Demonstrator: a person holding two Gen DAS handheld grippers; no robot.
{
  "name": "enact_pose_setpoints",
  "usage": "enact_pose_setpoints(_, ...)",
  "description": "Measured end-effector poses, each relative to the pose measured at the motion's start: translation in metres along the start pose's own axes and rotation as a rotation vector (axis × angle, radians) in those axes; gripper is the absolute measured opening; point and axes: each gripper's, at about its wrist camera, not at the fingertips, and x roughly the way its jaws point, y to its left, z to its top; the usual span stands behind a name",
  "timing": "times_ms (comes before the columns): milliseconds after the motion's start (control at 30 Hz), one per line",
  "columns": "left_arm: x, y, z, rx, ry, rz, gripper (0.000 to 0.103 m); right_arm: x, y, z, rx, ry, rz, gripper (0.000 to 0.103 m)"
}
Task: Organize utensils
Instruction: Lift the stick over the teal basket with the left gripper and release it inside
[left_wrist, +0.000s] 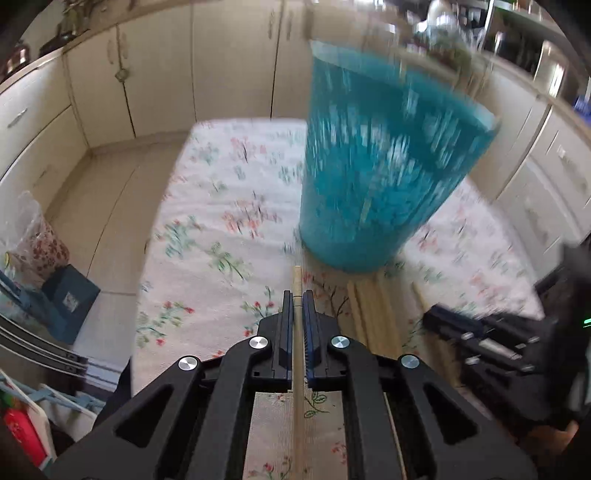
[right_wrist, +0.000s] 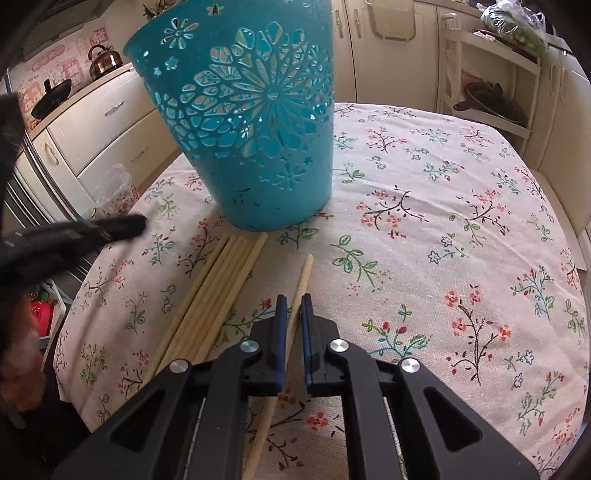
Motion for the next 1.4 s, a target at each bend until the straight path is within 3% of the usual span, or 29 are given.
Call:
enact_pose_setpoints(200,-0.090,0.009,0.039,-0.041,-0.284,-0.130,0.005,-0.002,-0.004,0.000,0.026,-0.004,0.017,0.008)
enact_pose_setpoints(367,-0.127,-0.002,0.091,-0.077,-0.489,-0.180,0.005,-0.004,-0.006,-0.001,0.039,-0.007,0.027,0.008)
enact_pose_setpoints(533,-0.121,-0.016,0.139,-0.140,-0.613,-0.188,0.005,-0.004,-0.011,-0.001,0.059,-0.009,0.047,0.008)
enact_pose_setpoints(700,-0.101,-0.028,0.165,-0.177,-0.698,-0.136,0.005,-0.006,-0.013,0.000,0.059,-0.009,0.051,0.008)
enact_pose_setpoints(967,-0.052,-0.014,0.184,-0.292,-0.715,-0.079,0.005,-0.003,-0.013,0.003,0.074,-0.007,0.063,0.008)
enact_pose_setpoints(1267,-0.038,-0.040,0.163,-0.175,-0.702,0.010,0.005,-0.003,-0.018,0.003,0.091,-0.006,0.079,0.008)
enact_pose_setpoints(1400,-0.025,-0.048,0.154,-0.125,-0.627,0.031,0.005,-0.004,-0.017,0.003,0.093,-0.005,0.080,0.008)
